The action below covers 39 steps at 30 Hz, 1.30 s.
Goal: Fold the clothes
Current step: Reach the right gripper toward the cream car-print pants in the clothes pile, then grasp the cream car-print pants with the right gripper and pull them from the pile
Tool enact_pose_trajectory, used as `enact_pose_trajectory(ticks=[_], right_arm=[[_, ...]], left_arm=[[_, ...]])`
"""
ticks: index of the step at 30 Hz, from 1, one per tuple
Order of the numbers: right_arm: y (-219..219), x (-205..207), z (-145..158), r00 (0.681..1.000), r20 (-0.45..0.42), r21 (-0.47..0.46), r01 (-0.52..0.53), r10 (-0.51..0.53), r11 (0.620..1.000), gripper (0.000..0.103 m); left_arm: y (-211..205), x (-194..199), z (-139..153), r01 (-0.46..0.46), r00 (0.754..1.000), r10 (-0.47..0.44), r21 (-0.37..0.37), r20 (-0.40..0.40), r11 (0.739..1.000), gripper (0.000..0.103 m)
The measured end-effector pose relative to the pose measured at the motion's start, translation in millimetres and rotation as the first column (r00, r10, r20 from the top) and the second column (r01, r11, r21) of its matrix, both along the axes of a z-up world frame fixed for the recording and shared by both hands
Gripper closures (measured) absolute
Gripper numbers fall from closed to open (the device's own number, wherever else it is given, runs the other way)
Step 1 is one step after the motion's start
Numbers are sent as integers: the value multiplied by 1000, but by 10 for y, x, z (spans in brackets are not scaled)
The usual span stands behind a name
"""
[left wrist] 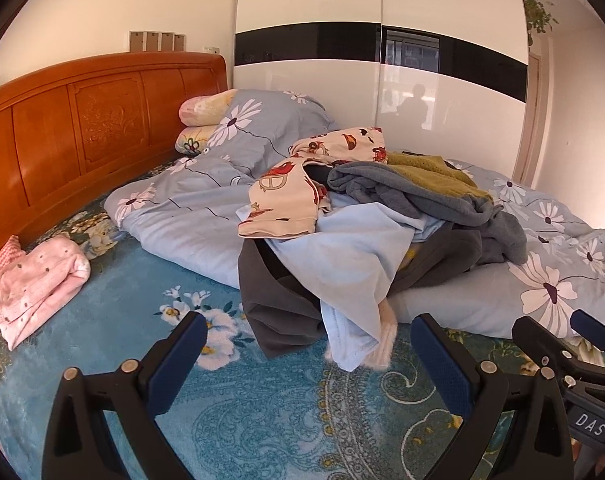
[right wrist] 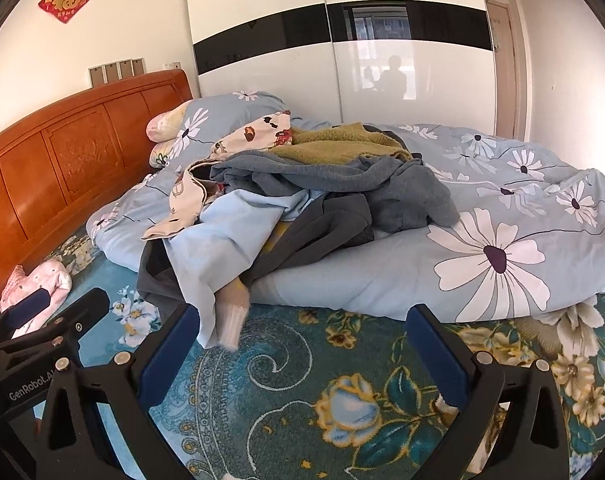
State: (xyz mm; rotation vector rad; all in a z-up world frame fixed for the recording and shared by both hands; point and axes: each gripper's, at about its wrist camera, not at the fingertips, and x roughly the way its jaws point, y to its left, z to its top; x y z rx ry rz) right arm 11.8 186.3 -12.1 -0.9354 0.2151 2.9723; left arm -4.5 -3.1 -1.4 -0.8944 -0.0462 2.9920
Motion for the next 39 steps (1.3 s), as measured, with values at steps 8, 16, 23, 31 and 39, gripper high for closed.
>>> enact_pose_trajectory(ticks=[8,16,23,31,39], right_arm=[[-153,-455,-154,999,41,48,9,-11,999,0],[-306,-952,-268,998,64,87,-5,0,996,0],[-456,-1287,-263,998,51,131,-33,26,991,1],[-725,-1909,201,992,-61,165,-102,113,981,12],[-1365,-3098,136,964,69,-43,-254,257,966,47]], left_arm=[[-257,-391,-134,16,1000,-16,-6,-8,1000,0],[-483,-822,-311,10,1000,-10,-2,11,1000,0],[-642,-1087,-341,14,999,-16,44,30,999,0],[-1070,-1193,-434,-33,999,33,14,40,999,0],[-1444,-1081,-514,-40,996,52,-145,79,989,0]])
